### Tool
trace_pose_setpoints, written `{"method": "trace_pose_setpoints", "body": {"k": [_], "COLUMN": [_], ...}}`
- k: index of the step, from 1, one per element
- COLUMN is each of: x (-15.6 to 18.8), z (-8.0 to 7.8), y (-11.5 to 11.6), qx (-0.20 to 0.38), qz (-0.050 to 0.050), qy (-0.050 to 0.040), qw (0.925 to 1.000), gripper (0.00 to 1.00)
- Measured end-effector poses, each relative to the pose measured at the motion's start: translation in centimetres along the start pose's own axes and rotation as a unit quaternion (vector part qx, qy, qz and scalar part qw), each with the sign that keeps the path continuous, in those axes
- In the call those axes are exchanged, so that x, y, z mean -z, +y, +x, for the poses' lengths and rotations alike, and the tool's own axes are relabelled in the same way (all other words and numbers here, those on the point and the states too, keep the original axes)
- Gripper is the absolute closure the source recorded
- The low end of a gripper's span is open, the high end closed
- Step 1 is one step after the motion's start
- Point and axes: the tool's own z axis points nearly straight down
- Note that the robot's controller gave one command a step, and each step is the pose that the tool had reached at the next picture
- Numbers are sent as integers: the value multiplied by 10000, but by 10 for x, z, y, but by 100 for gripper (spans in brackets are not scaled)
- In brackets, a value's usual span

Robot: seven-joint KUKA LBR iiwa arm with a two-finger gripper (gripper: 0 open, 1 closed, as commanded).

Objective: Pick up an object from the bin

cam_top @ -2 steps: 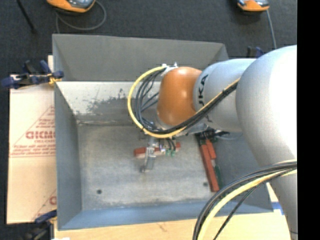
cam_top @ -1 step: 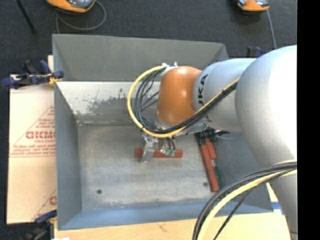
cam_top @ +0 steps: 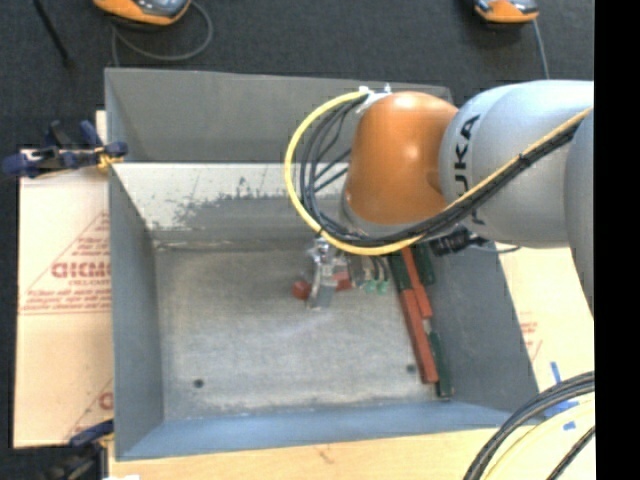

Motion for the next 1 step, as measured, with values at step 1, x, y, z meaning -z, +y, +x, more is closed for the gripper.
{"method": "trace_pose_setpoints", "body": {"k": [1], "x": [36], "z": [-11], "y": [-14], "qx": [-70], "qz": [-3], "qy": [5], "qw": [10000], "gripper": [100]}}
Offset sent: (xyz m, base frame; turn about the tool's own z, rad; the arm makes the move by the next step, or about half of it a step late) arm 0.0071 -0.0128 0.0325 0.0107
